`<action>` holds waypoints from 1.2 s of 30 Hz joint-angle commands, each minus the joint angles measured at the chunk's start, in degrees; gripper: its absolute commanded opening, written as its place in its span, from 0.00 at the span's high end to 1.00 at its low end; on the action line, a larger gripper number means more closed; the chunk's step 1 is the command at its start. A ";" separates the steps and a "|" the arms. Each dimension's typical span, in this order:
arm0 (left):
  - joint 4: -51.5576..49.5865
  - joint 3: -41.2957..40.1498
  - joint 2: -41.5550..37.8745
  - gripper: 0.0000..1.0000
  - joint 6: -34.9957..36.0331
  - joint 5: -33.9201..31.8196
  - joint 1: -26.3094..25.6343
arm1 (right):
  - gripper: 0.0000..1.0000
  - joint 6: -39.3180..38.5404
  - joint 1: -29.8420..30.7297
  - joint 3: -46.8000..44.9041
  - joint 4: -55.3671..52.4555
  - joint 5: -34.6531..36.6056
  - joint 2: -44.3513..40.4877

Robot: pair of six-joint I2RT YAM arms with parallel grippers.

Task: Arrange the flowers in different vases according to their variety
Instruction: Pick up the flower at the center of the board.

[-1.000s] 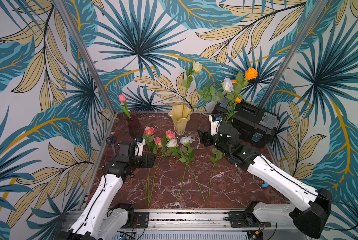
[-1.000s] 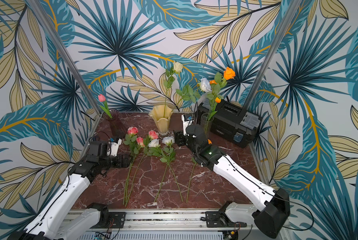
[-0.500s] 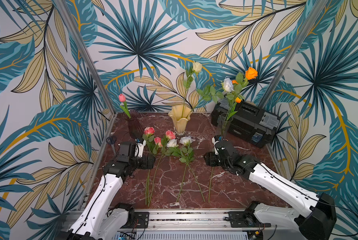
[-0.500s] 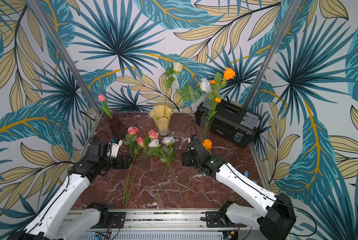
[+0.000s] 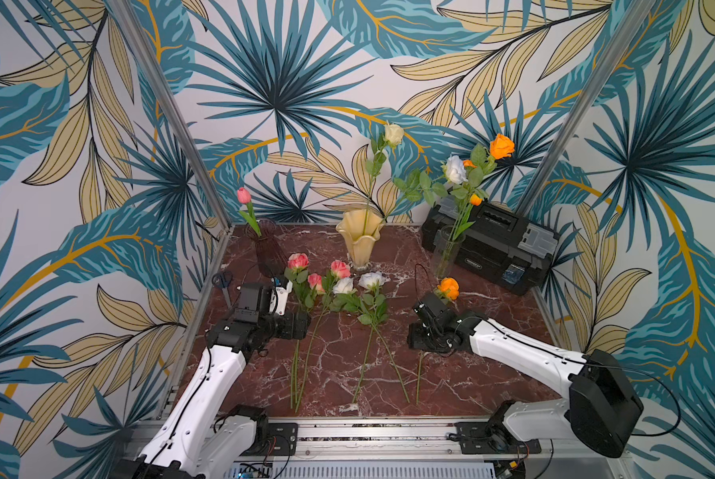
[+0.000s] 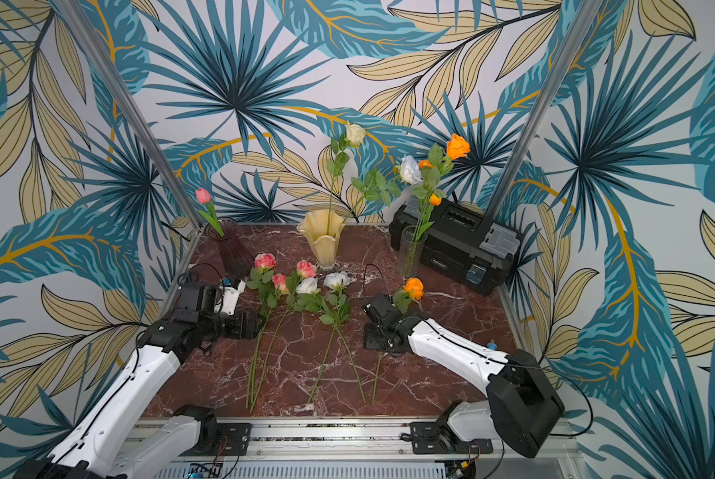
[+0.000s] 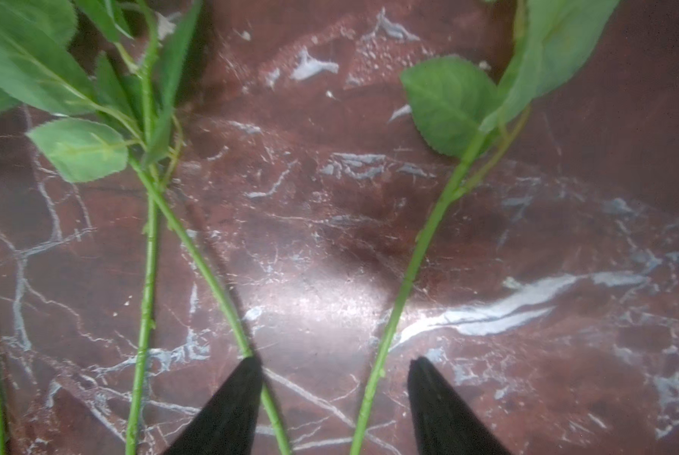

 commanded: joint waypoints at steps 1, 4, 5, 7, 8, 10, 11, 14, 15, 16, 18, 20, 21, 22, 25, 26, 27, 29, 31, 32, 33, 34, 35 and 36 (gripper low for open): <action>-0.01 1.74 -0.23 0.01 0.78 0.57 -0.27 | 0.38 2.38 0.01 -1.29 -0.75 1.06 1.28; -0.10 1.75 -0.06 0.01 0.77 0.59 -0.27 | 0.38 3.00 -0.21 -1.39 -0.62 1.89 3.20; -0.03 1.73 -0.09 0.01 0.77 0.52 -0.30 | 0.39 3.11 -0.22 -1.31 -0.49 2.17 3.97; -0.01 1.74 -0.09 0.01 0.78 0.57 -0.27 | 0.40 3.26 -0.30 -1.17 0.15 2.58 5.61; -0.07 1.74 -0.10 0.01 0.77 0.50 -0.28 | 0.41 3.45 -0.29 -0.95 0.28 2.81 6.35; -0.07 1.74 -0.15 0.01 0.77 0.33 -0.32 | 0.43 4.20 -0.42 -0.79 0.77 3.11 7.79; -0.12 1.74 -0.19 0.01 0.77 0.32 -0.28 | 0.44 4.63 -0.39 -0.73 1.03 3.30 8.41; -0.16 1.74 -0.22 0.01 0.92 0.15 -0.27 | 0.47 5.53 -0.46 -0.71 1.75 4.10 9.86; -0.12 1.74 -0.26 0.01 0.86 0.05 -0.27 | 0.48 5.60 -0.44 -0.68 2.09 4.26 10.25; -0.16 1.74 -0.29 0.01 0.89 -0.02 -0.28 | 0.49 5.75 -0.42 -0.58 2.22 4.45 10.63; -0.16 1.70 -0.21 0.01 0.86 -0.03 -0.27 | 0.54 5.71 -0.46 -0.37 2.71 4.68 11.30; -0.16 1.70 -0.29 0.01 0.86 -0.14 -0.32 | 0.63 5.63 -0.42 0.08 2.79 4.77 12.09; -0.16 1.74 -0.29 0.01 0.86 -0.16 -0.28 | 0.66 5.53 -0.46 0.33 2.82 4.66 12.53; -0.16 1.74 -0.21 0.01 0.86 -0.27 -0.28 | 0.72 5.44 -0.45 0.50 2.82 4.52 13.01; -0.30 1.74 -0.27 0.01 0.93 -0.29 -0.28 | 0.88 5.61 -0.46 0.52 2.87 4.38 13.57; -0.26 1.74 -0.29 0.01 0.91 -0.33 -0.28 | 0.93 5.64 -0.46 0.45 2.95 4.57 13.36; -0.29 1.74 -0.30 0.01 0.90 -0.38 -0.27 | 0.98 5.68 -0.44 0.16 3.00 4.91 12.99; -0.29 1.74 -0.34 0.01 0.91 -0.38 -0.27 | 1.00 6.03 -0.43 -0.32 2.81 6.01 11.64; -0.26 1.74 -0.35 0.01 0.95 -0.38 -0.28 | 1.00 6.87 -0.45 -1.37 2.69 7.65 9.19; -0.30 1.74 -0.28 0.01 0.87 -0.40 -0.27 | 1.00 7.27 -0.38 -1.83 2.49 8.46 7.82; -0.26 1.74 -0.35 0.01 0.86 -0.27 -0.27 | 1.00 7.71 -0.39 -2.44 2.17 9.39 6.06; -0.27 1.74 -0.32 0.01 0.86 -0.36 -0.27 | 1.00 8.25 -0.38 -2.92 1.68 10.38 3.76; -0.31 1.74 -0.32 0.01 0.86 -0.32 -0.27 | 1.00 8.50 -0.22 -3.36 1.24 11.37 1.85; -0.13 1.74 -0.30 0.01 0.86 -0.29 -0.27 | 1.00 8.80 -0.16 -3.74 0.34 12.53 -0.63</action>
